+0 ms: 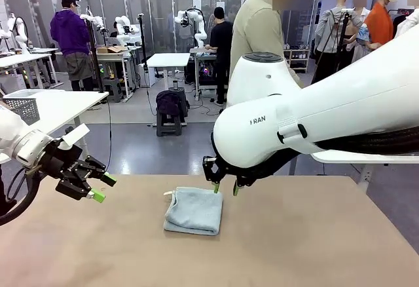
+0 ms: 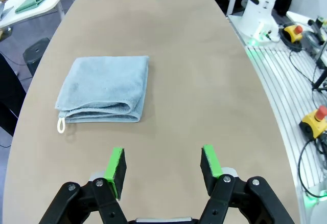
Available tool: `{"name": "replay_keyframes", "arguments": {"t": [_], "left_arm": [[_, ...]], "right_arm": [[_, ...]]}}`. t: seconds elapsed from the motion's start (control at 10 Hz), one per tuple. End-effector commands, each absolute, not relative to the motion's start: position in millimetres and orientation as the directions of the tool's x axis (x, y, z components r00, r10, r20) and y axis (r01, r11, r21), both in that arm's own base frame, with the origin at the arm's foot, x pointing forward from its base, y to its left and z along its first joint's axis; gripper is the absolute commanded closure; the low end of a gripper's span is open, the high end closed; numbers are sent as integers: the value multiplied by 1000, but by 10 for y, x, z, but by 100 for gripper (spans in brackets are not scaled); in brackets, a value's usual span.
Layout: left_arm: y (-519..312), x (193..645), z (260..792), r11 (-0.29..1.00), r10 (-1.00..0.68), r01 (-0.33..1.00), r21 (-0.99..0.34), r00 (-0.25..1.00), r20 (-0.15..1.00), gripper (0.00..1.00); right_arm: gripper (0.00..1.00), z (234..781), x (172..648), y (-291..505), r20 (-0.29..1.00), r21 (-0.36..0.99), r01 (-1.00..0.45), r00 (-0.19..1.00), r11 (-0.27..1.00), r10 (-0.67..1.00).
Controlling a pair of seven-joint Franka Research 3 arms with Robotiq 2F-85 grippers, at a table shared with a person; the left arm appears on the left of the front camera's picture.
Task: Fold the towels and place them in the basket.
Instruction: When a person lays out a Towel with hook on the table, fold it in half twice, then place the folded Towel with hook on the right side of the table.
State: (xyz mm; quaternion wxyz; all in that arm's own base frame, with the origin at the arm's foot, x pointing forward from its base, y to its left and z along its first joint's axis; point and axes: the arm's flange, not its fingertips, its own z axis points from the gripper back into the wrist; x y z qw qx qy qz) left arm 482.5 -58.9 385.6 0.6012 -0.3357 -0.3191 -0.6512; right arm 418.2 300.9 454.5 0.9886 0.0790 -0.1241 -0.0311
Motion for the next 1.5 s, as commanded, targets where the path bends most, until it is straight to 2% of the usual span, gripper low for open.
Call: {"name": "replay_keyframes", "arguments": {"t": [0.0,1.4], "left_arm": [[-577,4810,3862,-78,-564,997,21,-61,824,25],[-577,4810,3862,-78,-564,997,21,-61,824,25]], "right_arm": [[51,4537,4207,3067,239,156,32,968,987,-69],[51,4537,4207,3067,239,156,32,968,987,-69]]}}
